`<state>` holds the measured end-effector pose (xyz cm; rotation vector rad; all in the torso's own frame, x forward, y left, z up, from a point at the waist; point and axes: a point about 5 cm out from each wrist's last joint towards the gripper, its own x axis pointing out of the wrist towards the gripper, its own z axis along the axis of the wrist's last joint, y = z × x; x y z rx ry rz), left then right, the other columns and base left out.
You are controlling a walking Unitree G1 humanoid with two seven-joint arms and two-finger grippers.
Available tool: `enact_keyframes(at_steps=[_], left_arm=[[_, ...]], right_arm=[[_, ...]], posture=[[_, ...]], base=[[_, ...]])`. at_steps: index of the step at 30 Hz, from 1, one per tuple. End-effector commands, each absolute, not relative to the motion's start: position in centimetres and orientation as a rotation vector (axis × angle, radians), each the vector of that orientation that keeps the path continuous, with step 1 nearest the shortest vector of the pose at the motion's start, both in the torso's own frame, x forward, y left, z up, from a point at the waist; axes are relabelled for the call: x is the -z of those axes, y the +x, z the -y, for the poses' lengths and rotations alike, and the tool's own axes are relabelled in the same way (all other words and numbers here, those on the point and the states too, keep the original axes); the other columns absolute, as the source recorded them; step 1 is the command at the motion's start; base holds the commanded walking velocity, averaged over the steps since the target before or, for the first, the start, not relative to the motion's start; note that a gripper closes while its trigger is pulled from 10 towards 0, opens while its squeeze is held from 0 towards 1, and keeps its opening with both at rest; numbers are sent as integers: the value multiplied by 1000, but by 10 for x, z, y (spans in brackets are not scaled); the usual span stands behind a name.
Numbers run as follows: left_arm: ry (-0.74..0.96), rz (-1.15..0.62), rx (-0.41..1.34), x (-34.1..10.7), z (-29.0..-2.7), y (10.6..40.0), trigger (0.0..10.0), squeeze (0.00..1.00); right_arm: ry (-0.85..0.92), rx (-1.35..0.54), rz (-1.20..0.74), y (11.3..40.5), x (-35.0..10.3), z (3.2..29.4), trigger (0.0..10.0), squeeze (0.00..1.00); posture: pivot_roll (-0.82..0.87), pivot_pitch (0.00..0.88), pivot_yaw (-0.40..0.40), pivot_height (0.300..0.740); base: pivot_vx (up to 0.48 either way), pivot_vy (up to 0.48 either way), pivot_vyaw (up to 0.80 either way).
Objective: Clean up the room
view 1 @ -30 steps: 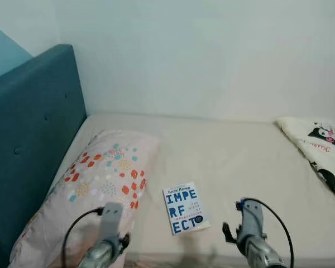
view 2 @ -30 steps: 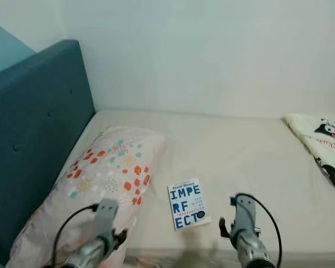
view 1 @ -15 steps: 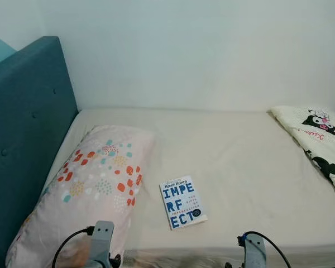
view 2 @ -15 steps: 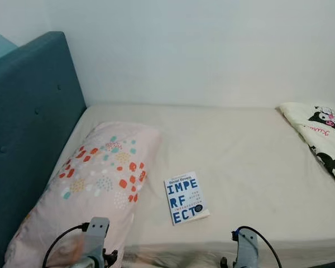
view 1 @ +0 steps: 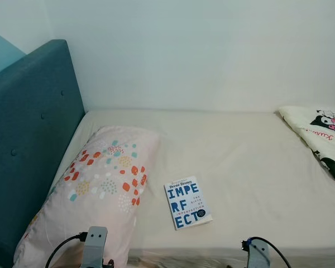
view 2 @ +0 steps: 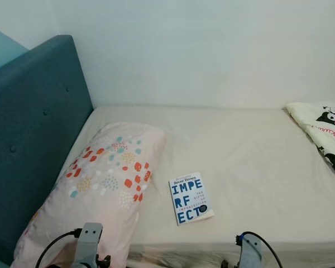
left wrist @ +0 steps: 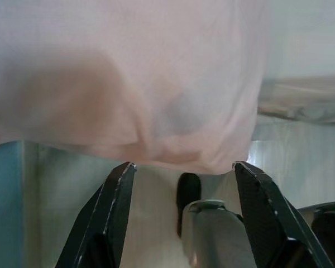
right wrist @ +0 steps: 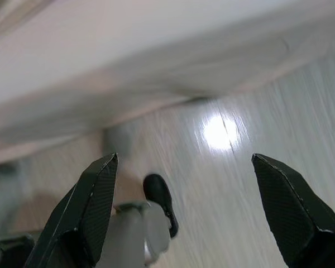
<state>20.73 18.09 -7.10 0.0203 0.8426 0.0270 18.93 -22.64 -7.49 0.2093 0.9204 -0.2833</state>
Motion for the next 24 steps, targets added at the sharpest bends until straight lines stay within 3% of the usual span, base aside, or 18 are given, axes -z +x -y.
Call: enact_keyframes(at_steps=[1,7,24], left_arm=[[-4,-805,-26,66,-182,216,10000,0],[-57,-750,16,57,-180,229,10000,0],[-54,-839,-16,73,-188,201,10000,0]], right_arm=[[223,285,-868,200,68,228,10000,0],[202,252,-839,213,62,224,10000,0],[188,234,-896,200,71,218,10000,0]], posture=[[35,0,-41,740],[37,0,-38,740],[48,0,-51,740]], base=[[0,0,0],[0,0,0],[0,0,0]])
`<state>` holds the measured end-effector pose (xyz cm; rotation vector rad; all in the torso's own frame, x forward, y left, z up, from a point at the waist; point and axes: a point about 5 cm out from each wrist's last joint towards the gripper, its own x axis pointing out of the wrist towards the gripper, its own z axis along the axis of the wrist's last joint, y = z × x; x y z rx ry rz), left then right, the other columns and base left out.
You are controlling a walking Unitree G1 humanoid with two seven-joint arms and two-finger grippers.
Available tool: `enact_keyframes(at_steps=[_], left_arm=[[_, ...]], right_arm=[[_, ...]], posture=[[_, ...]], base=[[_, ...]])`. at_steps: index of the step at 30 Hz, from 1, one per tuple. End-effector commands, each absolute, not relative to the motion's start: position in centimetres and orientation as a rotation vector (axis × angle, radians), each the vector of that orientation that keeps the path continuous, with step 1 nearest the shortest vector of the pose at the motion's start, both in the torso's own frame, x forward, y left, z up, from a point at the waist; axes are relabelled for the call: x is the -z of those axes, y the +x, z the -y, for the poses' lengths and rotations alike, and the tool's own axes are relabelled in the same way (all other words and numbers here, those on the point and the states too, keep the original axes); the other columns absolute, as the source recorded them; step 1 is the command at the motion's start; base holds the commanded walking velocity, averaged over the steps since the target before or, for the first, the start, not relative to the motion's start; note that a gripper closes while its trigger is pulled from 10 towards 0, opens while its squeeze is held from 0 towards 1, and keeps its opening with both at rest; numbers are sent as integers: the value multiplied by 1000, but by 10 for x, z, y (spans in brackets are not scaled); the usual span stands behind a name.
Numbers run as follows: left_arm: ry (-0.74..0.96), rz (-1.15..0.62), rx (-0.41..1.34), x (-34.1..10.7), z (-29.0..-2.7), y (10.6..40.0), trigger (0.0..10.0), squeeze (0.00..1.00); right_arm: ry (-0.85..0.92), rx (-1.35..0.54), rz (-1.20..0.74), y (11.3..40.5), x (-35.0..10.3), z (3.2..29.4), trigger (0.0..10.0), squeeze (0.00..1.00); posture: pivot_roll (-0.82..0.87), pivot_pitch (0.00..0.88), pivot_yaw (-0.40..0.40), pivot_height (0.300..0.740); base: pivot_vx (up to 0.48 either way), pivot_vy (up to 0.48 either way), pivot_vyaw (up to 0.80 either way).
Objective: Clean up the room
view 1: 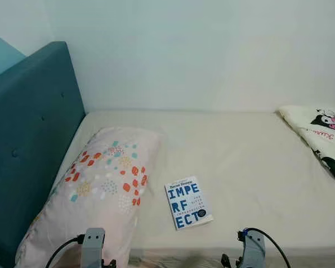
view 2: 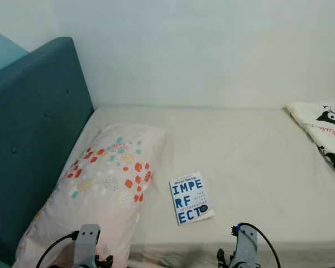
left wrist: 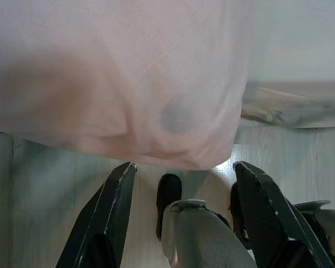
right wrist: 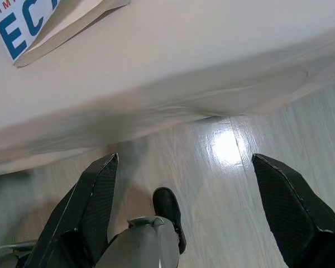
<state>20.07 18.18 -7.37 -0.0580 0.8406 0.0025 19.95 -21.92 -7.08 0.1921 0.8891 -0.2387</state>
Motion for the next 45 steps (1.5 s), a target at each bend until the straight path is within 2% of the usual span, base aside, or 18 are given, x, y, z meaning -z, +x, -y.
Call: enact_keyframes(at_steps=[1,4,7,12,15,19,27,34,39,45], left_arm=[[-54,-839,-16,73,-188,201,10000,0],[-51,-763,-23,60,-187,222,10000,0],[-59,-735,-30,56,-186,229,10000,0],[-89,-561,-2,22,-180,273,10000,0],[-63,-526,18,15,-179,281,10000,0],[-46,-517,19,13,-180,283,10000,0],[-63,-532,-3,17,-184,278,10000,0],[-78,-537,79,19,-175,276,10000,0],[-40,-527,125,18,-165,277,10000,0],[-39,-509,169,15,-155,281,10000,0]], right_arm=[[188,234,-896,200,71,218,10000,0],[133,198,-860,213,64,217,10000,0],[124,188,-842,218,61,216,10000,0],[48,81,-717,253,37,207,10000,0],[60,15,-666,263,30,201,10000,0],[38,-87,-633,272,23,191,10000,0],[40,-98,-624,272,22,191,10000,0],[-2,-19,-622,273,21,202,10000,0],[10,16,-629,272,21,206,10000,0],[33,25,-624,272,21,207,10000,0]], posture=[[48,0,-51,740],[55,0,-52,740],[56,0,-52,740],[48,0,-41,740],[47,0,-39,740],[47,0,-39,740],[48,0,-42,740],[37,0,-38,740],[36,0,-37,740],[32,0,-35,740]], base=[[0,0,0],[0,0,0],[0,0,0],[0,0,0],[0,0,0],[0,0,198],[0,0,798],[0,40,0],[0,480,0],[0,480,-776]])
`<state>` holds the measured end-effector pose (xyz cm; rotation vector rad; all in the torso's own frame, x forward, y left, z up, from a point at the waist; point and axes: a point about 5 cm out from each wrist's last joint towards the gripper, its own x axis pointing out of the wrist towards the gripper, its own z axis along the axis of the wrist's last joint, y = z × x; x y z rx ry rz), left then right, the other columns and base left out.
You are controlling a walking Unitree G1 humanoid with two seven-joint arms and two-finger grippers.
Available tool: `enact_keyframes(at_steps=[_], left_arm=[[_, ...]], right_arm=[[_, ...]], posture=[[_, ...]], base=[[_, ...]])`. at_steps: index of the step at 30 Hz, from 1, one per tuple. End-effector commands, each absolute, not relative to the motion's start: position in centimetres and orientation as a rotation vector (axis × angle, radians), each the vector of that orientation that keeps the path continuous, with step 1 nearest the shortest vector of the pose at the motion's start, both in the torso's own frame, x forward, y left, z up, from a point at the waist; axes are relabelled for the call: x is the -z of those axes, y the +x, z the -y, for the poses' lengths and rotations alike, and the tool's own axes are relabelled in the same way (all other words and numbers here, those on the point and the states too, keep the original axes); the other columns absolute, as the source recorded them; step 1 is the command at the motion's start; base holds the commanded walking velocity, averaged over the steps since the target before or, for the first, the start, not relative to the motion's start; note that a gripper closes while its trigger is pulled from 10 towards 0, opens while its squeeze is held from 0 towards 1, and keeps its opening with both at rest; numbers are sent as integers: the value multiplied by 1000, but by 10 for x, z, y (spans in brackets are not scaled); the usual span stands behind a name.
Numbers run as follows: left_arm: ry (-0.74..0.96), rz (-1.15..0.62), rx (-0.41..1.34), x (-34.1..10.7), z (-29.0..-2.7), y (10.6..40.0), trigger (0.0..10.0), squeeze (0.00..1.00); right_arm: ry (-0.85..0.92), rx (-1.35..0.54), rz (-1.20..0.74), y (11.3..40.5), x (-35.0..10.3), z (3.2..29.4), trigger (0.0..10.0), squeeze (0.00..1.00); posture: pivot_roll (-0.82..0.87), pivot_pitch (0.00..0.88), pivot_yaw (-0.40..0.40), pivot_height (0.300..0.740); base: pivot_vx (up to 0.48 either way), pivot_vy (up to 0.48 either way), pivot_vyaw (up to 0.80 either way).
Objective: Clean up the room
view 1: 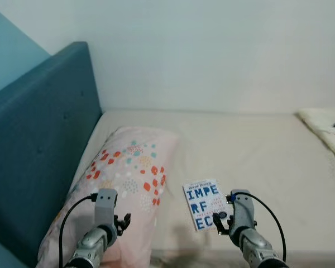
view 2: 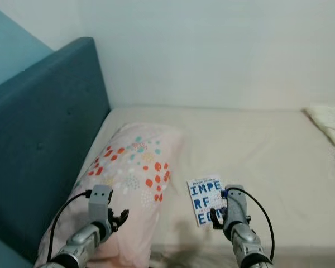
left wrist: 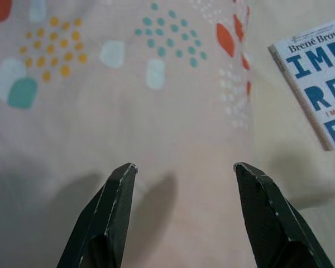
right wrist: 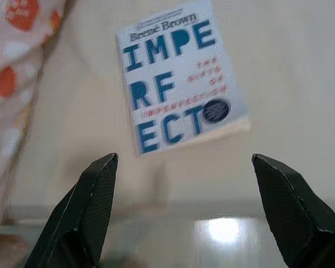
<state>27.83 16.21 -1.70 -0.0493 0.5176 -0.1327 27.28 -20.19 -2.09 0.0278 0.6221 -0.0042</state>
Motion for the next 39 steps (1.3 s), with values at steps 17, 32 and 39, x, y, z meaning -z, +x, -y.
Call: enact_keyframes(at_steps=[17,32,39], left_arm=[[15,-497,207,10,-133,288,10000,0],[-259,-317,-36,-34,-133,328,10000,0],[-205,-221,-196,-56,-156,342,10000,0]], right_arm=[[44,38,-581,279,14,207,10000,0],[6,-52,-519,297,-3,199,10000,0],[48,-78,-443,307,-16,200,10000,0]], posture=[[30,0,-29,740],[22,0,-25,715],[15,0,-21,685]], base=[[0,-126,-44],[0,-25,0],[0,0,0]])
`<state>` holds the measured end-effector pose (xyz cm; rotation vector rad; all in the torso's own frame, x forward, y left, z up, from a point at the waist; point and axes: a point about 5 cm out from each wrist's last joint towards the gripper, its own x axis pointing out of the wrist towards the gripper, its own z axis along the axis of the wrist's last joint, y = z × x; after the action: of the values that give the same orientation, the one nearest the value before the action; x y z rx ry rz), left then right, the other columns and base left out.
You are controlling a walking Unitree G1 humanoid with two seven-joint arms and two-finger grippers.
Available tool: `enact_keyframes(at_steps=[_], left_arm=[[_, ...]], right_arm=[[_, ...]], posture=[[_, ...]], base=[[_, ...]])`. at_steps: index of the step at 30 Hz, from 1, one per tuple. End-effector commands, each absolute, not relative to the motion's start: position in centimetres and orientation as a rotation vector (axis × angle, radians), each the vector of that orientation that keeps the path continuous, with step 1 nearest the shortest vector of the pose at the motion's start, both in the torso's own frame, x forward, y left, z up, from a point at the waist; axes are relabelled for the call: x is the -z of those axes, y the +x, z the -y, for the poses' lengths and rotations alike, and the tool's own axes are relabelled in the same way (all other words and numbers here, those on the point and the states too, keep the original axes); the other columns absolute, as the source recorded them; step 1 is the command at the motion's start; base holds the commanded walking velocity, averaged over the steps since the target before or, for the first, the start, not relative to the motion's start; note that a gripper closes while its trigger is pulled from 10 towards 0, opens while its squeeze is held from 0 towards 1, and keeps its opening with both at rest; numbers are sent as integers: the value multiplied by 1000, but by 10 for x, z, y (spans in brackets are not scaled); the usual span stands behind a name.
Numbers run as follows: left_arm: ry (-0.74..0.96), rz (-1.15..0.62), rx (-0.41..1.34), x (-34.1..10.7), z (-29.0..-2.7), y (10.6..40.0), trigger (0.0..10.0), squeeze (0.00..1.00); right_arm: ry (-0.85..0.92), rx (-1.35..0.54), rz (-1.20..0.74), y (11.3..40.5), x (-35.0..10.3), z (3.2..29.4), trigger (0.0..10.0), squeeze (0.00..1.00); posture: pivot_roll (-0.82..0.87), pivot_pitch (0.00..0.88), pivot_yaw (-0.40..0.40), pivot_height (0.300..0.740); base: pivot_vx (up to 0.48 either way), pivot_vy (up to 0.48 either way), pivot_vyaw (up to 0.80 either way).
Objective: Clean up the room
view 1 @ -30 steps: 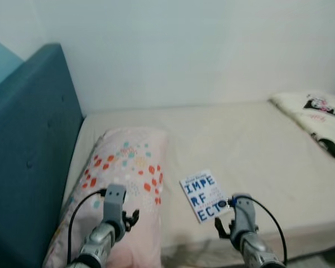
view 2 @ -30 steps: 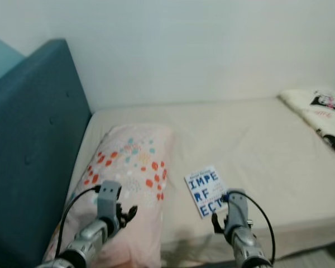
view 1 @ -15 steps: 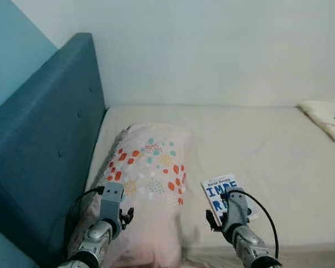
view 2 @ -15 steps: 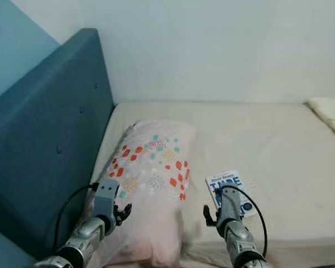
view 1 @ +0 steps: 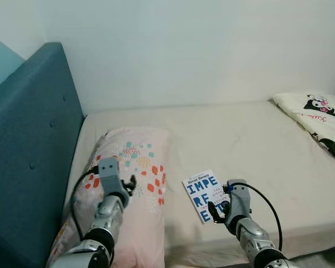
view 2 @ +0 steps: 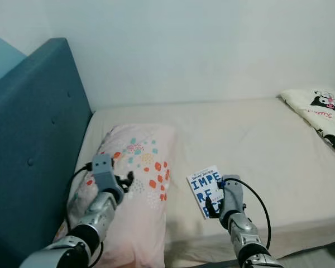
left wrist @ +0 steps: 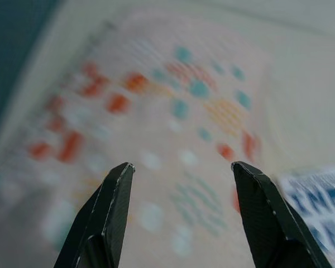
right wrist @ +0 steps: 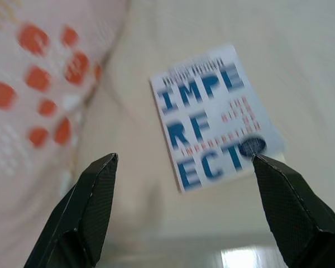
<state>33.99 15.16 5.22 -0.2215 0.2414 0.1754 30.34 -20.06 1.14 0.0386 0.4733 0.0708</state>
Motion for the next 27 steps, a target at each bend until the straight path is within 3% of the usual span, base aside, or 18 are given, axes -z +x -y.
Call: enact_keyframes(at_steps=[1,13,24,27], left_arm=[[-181,-230,-202,-55,-159,341,10000,0],[-38,-297,-255,-39,-177,329,10000,0],[-4,-137,-171,-73,-174,350,10000,0],[54,-15,-108,-101,-165,364,10000,0]], right_arm=[[53,-83,-424,310,-20,200,10000,0],[188,-118,-192,334,-64,208,10000,0],[306,-176,-26,345,-98,206,10000,0],[343,-215,27,343,-107,201,10000,0]], posture=[[13,0,-20,680],[-1,0,-11,630],[0,0,-10,580],[-5,13,-1,560]], base=[[0,0,0],[0,0,0],[0,0,0],[0,0,0]])
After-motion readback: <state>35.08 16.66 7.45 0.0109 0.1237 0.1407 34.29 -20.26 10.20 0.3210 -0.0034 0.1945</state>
